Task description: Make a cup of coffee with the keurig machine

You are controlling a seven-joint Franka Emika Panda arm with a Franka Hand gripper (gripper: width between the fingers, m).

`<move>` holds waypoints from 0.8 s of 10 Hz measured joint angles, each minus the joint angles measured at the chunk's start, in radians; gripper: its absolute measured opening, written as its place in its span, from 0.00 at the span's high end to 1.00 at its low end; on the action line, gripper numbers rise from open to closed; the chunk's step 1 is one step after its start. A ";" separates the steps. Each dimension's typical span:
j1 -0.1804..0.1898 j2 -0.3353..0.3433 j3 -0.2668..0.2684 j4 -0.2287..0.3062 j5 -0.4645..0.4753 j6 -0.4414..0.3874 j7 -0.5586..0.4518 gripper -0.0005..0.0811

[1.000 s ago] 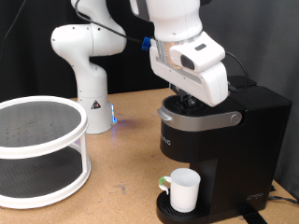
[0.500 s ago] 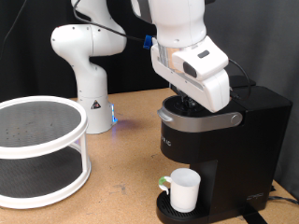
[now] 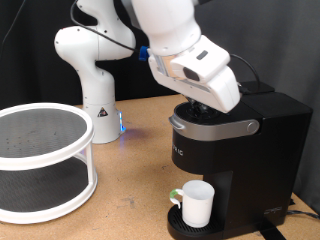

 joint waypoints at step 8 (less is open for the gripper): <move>-0.055 -0.205 -0.106 -0.184 0.187 0.104 -0.191 0.99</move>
